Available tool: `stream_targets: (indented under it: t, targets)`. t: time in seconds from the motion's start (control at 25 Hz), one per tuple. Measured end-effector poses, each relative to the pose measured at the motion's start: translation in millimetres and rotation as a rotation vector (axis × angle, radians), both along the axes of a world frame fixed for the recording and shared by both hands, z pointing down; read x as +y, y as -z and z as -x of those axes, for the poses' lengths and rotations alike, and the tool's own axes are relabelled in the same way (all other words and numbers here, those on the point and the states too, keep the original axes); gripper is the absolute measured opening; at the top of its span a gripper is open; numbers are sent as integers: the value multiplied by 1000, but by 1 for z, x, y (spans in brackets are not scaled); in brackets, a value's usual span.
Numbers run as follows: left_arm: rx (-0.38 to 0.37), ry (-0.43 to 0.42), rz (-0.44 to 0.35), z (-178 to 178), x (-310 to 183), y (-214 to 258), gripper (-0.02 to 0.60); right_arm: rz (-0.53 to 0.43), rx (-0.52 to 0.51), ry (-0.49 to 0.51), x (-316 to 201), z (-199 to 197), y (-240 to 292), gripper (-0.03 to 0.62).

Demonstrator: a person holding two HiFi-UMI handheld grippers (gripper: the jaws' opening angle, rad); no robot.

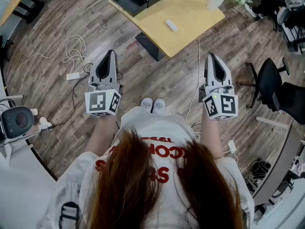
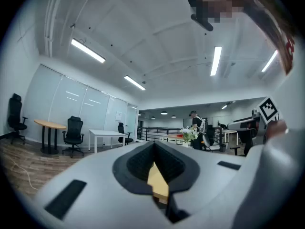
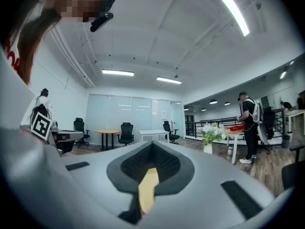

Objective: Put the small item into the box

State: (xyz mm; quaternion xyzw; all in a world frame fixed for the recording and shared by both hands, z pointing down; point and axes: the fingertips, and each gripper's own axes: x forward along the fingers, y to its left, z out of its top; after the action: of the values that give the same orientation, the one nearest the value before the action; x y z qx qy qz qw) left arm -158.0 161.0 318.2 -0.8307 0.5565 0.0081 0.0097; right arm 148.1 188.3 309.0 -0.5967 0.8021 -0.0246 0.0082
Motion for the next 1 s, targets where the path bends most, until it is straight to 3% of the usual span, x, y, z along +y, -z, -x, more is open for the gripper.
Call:
stream_targets:
  t: [0.28, 0.72, 1.0]
  targets:
    - [-12, -7, -13, -13, 7, 5, 6, -10, 5, 24, 8, -4, 3, 4]
    - [-28, 44, -28, -18, 9, 9, 6, -45, -85, 95, -4, -12, 6, 5]
    - [-20, 41, -10, -16, -19, -1, 6, -30, -90, 95, -29, -7, 0, 5]
